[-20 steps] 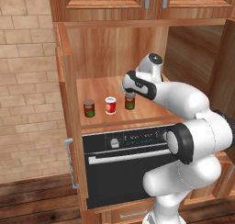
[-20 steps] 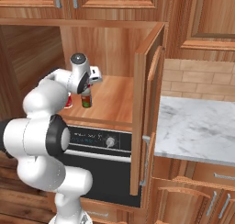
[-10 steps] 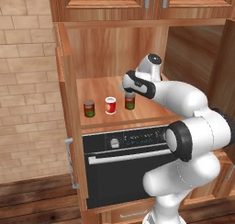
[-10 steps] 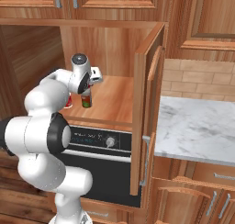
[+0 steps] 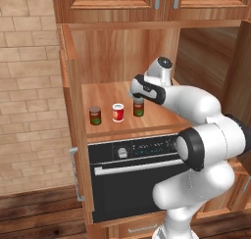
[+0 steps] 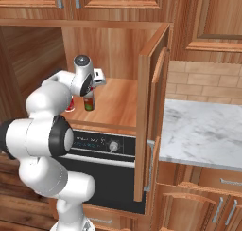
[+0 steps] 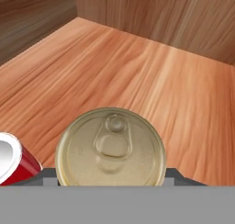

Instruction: Stack two cans on top of the other two cans in the cabinet.

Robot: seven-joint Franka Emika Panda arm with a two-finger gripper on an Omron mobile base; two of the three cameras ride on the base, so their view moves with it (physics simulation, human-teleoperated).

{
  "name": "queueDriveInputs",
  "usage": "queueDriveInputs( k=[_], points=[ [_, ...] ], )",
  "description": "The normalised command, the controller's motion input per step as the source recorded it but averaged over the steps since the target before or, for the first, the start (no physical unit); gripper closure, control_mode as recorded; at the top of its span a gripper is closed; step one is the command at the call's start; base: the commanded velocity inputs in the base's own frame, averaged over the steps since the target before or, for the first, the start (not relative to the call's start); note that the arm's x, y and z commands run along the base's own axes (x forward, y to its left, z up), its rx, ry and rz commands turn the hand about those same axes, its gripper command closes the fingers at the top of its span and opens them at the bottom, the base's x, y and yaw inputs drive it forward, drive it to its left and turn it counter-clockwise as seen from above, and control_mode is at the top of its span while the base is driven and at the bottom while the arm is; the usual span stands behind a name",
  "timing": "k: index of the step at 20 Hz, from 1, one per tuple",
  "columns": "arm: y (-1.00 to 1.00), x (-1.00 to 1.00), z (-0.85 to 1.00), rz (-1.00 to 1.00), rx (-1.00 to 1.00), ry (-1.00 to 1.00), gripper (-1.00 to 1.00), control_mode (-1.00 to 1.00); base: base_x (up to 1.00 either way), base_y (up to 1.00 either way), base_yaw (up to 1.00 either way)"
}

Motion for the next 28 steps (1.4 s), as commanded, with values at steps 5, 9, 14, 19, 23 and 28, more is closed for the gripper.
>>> queueDriveInputs(
  k=[5,9,14,19,23,28],
  points=[
    [0.00,0.04,-0.10,0.00,0.00,0.01,1.00,-1.00,0.00,0.00,0.00],
    [0.00,0.00,-0.13,0.01,0.00,0.00,1.00,-1.00,0.00,0.00,0.00],
    [0.00,0.00,-0.18,0.01,0.00,0.00,1.00,-1.00,0.00,0.00,0.00],
    [-0.01,0.00,-0.17,0.00,0.00,0.00,-1.00,-1.00,0.00,0.00,0.00],
    [-0.08,0.00,-0.09,0.00,0.00,0.00,-1.00,-1.00,0.00,0.00,0.00],
    [-0.08,0.00,-0.05,0.00,0.00,0.00,-1.00,-1.00,0.00,0.00,0.00]
  ],
)
